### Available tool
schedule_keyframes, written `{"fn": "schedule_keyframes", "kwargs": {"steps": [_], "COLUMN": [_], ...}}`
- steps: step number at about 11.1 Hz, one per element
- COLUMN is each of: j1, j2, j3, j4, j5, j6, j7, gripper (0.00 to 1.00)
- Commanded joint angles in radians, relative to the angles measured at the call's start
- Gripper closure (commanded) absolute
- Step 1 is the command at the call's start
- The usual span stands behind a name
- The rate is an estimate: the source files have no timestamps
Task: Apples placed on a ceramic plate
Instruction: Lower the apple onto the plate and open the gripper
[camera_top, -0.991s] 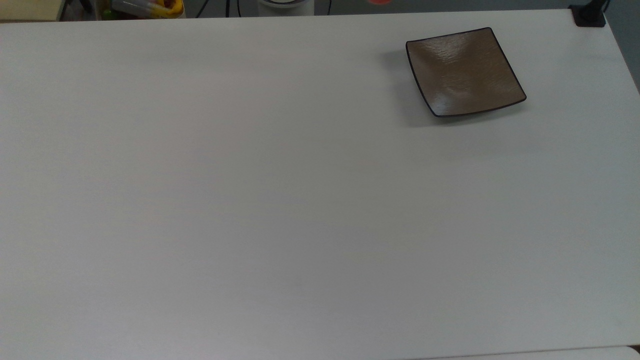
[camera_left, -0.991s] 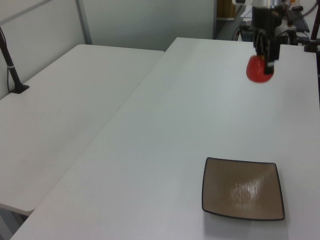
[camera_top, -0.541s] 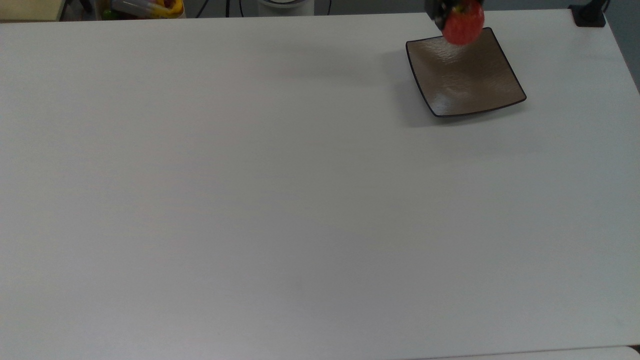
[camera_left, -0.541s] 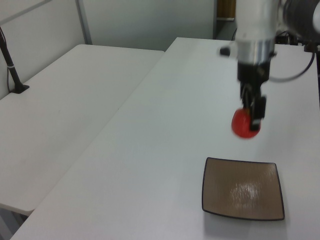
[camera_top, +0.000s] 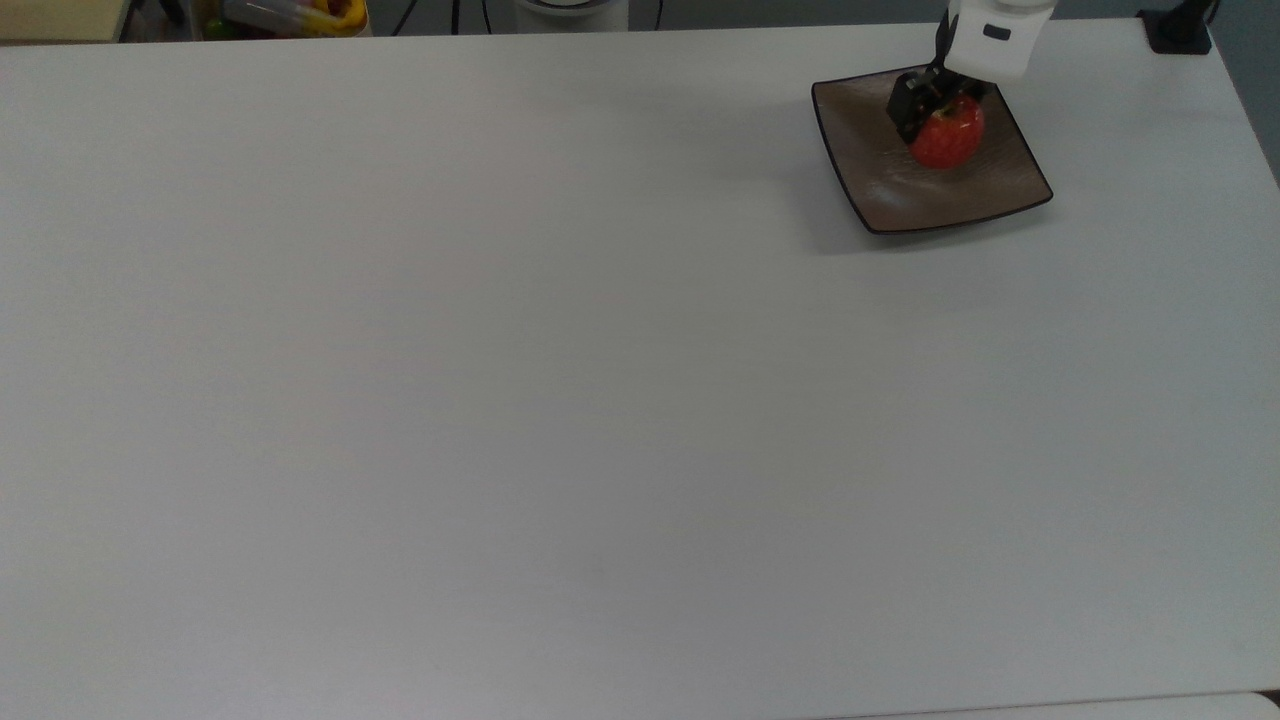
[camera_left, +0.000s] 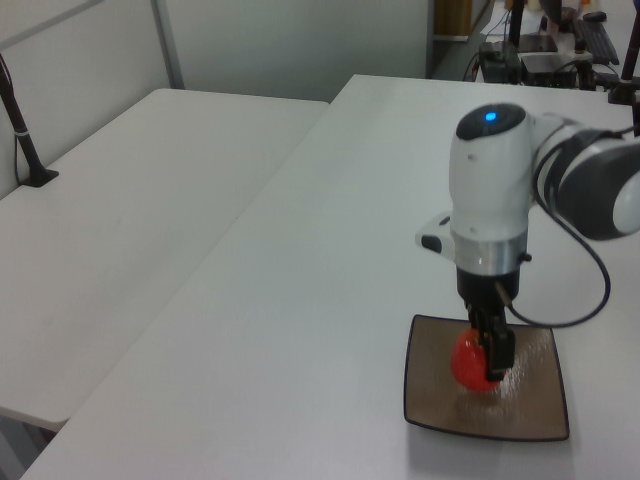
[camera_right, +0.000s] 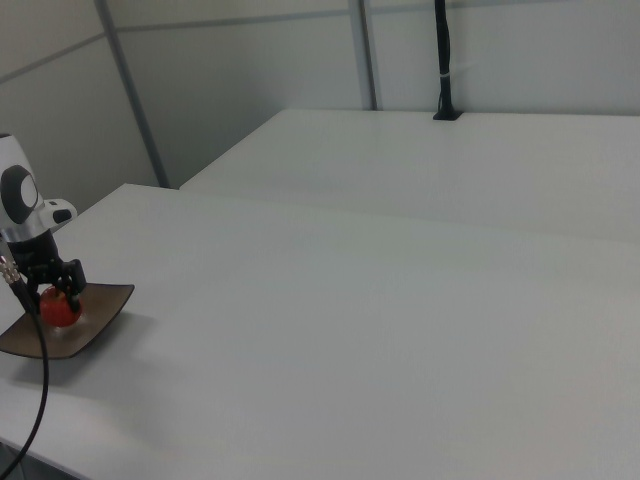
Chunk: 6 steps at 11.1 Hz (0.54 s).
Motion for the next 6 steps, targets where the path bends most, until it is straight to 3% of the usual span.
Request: {"fn": "schedule_keyframes", "kwargs": {"steps": [1, 2, 4, 5, 6], "j1": [0.025, 0.025, 0.024, 0.024, 0.025], "j2": [0.034, 0.04, 0.045, 0.045, 0.045], "j3": [-0.008, -0.008, -0.008, -0.008, -0.008], "j4": [-0.009, -0.009, -0.009, -0.009, -0.009], "j5": [-0.06, -0.06, -0.06, -0.06, -0.06], "j6": [0.039, 0.039, 0.039, 0.039, 0.037], "j7": [0.062, 0.062, 0.062, 0.062, 0.062], "gripper": [0.99, 0.98, 0.79, 0.57, 0.05]}}
